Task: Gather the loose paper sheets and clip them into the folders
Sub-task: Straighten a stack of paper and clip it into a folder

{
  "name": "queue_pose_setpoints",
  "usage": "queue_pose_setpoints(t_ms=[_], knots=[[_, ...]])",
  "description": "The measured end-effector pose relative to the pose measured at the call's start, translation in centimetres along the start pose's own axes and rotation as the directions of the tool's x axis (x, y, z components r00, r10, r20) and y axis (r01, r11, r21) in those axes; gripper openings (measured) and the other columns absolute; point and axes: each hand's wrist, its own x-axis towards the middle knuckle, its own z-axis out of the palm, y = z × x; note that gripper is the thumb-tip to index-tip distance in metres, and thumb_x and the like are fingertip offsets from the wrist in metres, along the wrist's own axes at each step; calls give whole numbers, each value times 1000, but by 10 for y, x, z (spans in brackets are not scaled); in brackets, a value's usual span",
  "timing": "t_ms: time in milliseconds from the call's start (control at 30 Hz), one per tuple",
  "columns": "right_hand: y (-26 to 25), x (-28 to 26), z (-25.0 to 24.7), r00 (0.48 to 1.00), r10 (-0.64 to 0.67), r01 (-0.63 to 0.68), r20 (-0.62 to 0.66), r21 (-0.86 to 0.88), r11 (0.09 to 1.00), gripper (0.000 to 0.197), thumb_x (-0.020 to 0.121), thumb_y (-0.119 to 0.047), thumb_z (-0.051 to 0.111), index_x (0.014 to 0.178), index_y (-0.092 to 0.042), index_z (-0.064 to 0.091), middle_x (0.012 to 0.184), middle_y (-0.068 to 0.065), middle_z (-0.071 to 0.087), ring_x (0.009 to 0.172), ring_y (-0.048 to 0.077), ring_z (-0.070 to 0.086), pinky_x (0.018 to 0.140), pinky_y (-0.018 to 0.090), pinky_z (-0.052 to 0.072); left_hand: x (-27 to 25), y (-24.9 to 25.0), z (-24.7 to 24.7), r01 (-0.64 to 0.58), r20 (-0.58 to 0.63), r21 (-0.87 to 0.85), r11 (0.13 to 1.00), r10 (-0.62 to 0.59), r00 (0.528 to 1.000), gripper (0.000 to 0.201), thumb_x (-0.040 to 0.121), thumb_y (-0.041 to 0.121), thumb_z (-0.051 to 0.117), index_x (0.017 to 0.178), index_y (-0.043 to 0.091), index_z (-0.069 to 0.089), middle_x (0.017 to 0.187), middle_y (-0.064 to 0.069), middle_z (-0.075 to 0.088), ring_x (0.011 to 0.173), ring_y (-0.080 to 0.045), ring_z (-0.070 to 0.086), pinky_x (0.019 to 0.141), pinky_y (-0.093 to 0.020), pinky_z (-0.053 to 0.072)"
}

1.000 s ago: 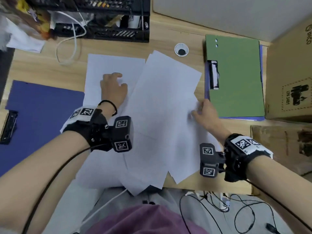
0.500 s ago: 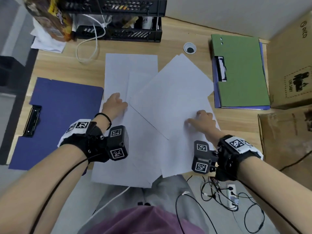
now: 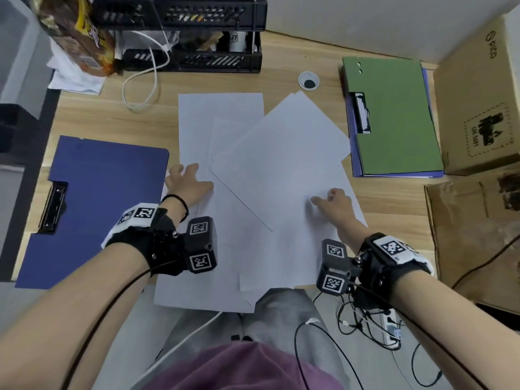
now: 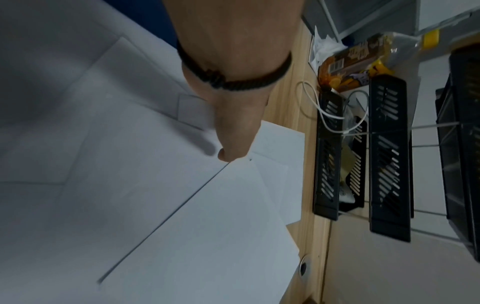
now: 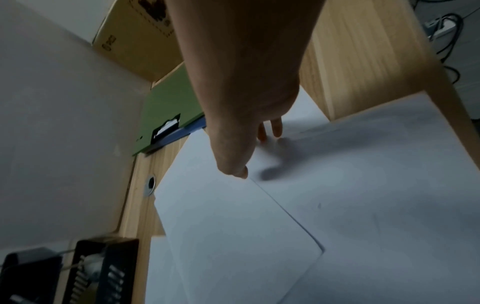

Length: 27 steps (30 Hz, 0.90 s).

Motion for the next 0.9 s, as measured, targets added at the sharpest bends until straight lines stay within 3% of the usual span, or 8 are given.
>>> queue_pose_setpoints(t_ms=[200,300,433,567,633,667,767,900], knots=[[-13,8,-9,996,-55,51,66,61,997,52,92,-23,62,138,-6,43,128,5,47,116,25,51,92,36,42,-1,13,-2,9,-44,-138,990,-15,999,57,87,26,54,142,22,38,149,-8,21,138,-30,17,110,-38,23],[-16,23,-33,998,-30,31,-49,8,999,56,86,-28,66,131,-1,49,134,15,48,118,34,53,90,41,46,3,6,-16,64,-157,-184,981,-94,983,52,87,24,55,137,14,44,147,-15,28,135,-34,25,106,-36,29],[-16,36,-39,998,23,-30,-59,-122,992,76,66,-59,63,114,0,55,122,13,52,102,29,53,75,35,39,7,4,-17,45,-103,-232,972,-71,992,42,83,29,57,119,12,47,126,-10,44,119,-27,40,92,-33,33],[-20,32,-18,996,-3,-6,-85,-98,995,95,59,-65,62,129,-1,51,133,15,49,119,33,50,95,45,46,7,20,-6,6,-37,-379,925,-21,999,35,70,33,58,99,20,45,104,2,44,99,-17,41,80,-27,34],[-23,30,-13,999,-13,12,-38,-37,999,98,52,-67,59,126,-3,53,124,13,57,112,31,57,84,41,49,6,30,-3,17,-15,-413,910,-26,1000,23,81,28,63,93,29,43,94,7,44,99,-16,42,73,-21,34],[-24,30,-12,1000,-7,7,4,14,1000,92,56,-63,63,125,-4,53,120,10,60,106,29,60,75,36,48,8,33,-2,33,3,-420,907,-35,999,24,87,25,62,104,29,47,101,8,47,105,-17,44,76,-20,34],[-28,31,-17,992,16,-38,123,171,985,75,71,-45,73,127,0,52,107,6,62,82,19,61,52,21,45,13,43,-2,75,34,-444,893,-67,997,69,91,31,60,147,8,27,147,-4,37,134,-20,37,96,-23,30],[-29,27,-32,982,-18,-38,190,289,957,35,92,-17,63,124,-3,56,92,0,67,71,12,65,45,15,49,18,49,6,63,35,-412,909,-53,998,68,86,38,66,142,13,37,146,-2,40,131,-22,41,103,-31,34]])
